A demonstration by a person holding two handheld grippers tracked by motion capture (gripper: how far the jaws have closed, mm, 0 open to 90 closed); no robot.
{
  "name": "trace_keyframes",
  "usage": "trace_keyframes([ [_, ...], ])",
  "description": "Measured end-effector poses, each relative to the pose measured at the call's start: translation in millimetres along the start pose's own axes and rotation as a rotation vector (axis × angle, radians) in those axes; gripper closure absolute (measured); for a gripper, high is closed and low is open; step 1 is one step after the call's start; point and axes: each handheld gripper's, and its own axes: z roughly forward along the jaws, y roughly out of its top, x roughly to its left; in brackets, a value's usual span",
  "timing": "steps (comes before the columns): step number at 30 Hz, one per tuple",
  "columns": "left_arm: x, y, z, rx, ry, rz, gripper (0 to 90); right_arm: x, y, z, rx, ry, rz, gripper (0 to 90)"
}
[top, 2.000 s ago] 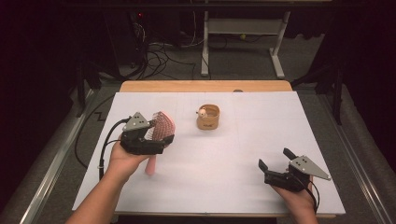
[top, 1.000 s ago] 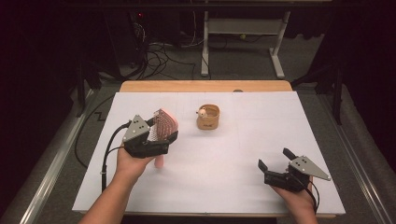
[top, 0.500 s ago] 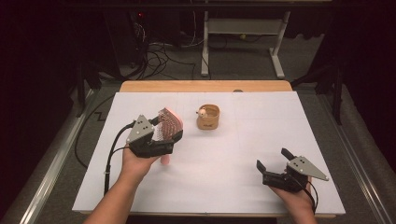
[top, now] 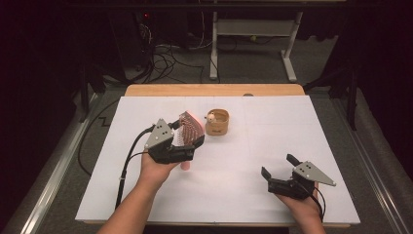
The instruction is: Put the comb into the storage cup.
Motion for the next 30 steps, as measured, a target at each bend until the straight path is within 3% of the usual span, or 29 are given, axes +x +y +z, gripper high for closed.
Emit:
trace_keyframes([
  [4, -5.1, 1.9, 0.7, -0.024, -0.022, -0.005, 20.0, 4.0, 4.3, 4.0, -0.005, 0.008, -0.014, 0.2],
  [9, -5.8, -0.3, 0.3, -0.034, -0.019, -0.004, 20.0, 7.1, 8.2, 10.9, -0.002, 0.007, -0.031, 0.2],
  [16, -8.7, -5.8, -3.2, -0.022, -0.017, 0.012, 20.0, 15.4, 21.2, 20.4, 0.008, 0.052, -0.049, 0.2],
  [19, -11.6, -7.5, -6.9, -0.020, 0.008, 0.043, 20.1, 21.6, 29.1, 23.1, -0.008, 0.066, -0.059, 0.2],
  [24, -13.6, -12.3, -8.1, 0.000, 0.015, 0.046, 20.1, 33.7, 46.9, 28.1, -0.065, 0.117, -0.056, 0.2],
  [30, -15.4, -13.4, -7.7, 0.006, 0.015, 0.050, 20.0, 49.2, 68.5, 30.9, -0.095, 0.170, -0.070, 0.3],
])
